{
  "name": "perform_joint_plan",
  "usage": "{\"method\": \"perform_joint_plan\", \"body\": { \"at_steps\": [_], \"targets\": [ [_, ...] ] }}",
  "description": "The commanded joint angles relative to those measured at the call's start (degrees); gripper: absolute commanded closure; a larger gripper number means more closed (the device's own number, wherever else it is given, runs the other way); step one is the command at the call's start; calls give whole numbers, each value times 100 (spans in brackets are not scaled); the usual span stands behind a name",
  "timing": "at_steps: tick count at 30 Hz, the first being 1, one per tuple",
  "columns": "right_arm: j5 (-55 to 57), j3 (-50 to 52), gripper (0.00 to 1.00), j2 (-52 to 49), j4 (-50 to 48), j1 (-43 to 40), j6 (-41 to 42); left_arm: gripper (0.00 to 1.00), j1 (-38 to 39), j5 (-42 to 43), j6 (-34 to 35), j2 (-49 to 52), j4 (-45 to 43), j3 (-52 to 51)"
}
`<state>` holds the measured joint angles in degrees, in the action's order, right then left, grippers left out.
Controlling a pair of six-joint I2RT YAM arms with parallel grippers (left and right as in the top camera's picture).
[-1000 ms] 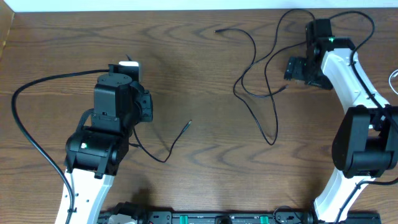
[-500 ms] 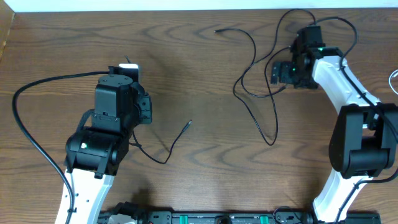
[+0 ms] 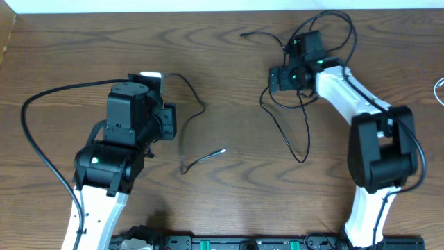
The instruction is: Untangle cables
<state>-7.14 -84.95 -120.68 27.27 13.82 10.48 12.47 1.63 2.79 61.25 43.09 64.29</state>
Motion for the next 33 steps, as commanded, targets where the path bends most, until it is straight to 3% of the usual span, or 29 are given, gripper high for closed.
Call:
{"method": "perform_joint_plan", "body": {
  "at_steps": [1, 12, 24, 28, 33],
  "targets": [
    [-11, 37, 1, -240, -85, -28, 387, 45, -15, 273, -17, 177, 15, 42],
    [9, 37, 1, -584, -479, -26, 750, 45, -13, 334, -46, 498, -24, 39],
    [-125, 37, 15, -1432, -1056, 107, 1886, 45, -13, 334, -44, 496, -90, 39],
    [-142, 37, 27, -1657, -955, 166, 1884, 45, -13, 334, -44, 496, -92, 39],
    [-133, 37, 54, -1694, -699, 166, 1884, 45, -13, 334, -44, 496, -90, 39]
  ]
}}
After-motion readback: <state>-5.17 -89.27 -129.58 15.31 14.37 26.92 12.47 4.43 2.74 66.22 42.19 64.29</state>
